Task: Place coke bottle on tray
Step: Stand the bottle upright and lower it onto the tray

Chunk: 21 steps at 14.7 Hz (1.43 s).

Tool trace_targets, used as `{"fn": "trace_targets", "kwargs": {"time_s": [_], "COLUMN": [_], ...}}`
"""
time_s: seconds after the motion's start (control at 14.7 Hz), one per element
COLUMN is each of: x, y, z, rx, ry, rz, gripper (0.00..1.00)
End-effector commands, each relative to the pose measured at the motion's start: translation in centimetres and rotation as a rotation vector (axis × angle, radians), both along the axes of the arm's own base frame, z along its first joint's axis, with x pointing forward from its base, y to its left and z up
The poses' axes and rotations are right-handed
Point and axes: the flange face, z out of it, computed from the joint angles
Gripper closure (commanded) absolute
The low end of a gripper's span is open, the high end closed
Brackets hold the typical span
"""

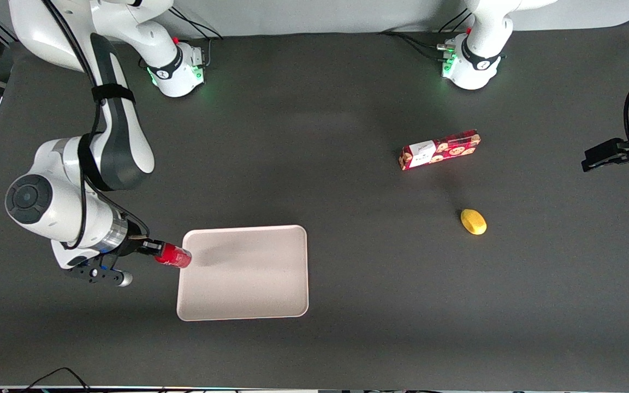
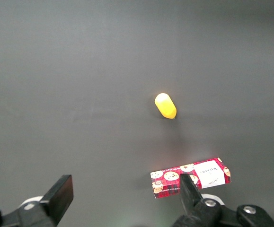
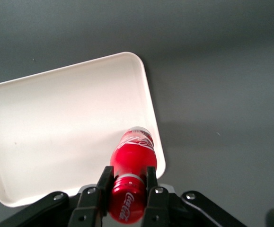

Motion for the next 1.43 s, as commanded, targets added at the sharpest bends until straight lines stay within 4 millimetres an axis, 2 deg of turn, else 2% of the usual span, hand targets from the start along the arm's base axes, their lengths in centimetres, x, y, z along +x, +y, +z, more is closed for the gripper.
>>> {"fn": "trace_targets", "kwargs": {"time_s": [0.0, 0.34, 0.75, 0.82, 0.95, 1.36], "x": [1.3, 2.3, 2.6, 2.8, 3.1, 3.1], "y": [1.1, 1.7, 1.7, 1.5, 1.3, 1.4], "z": [-1.8, -5.7, -7.5, -7.7, -8.0, -7.9], "rx": [0.017, 0.02, 0.009, 0.009, 0.026, 0.029], "ry": [-0.02, -0.041, -0.03, -0.03, -0.03, -0.031], "rz": [-0.014, -0.017, -0.027, -0.029, -0.036, -0.045], "gripper": [1.0, 1.0, 1.0, 0.55, 0.0, 0.0]}}
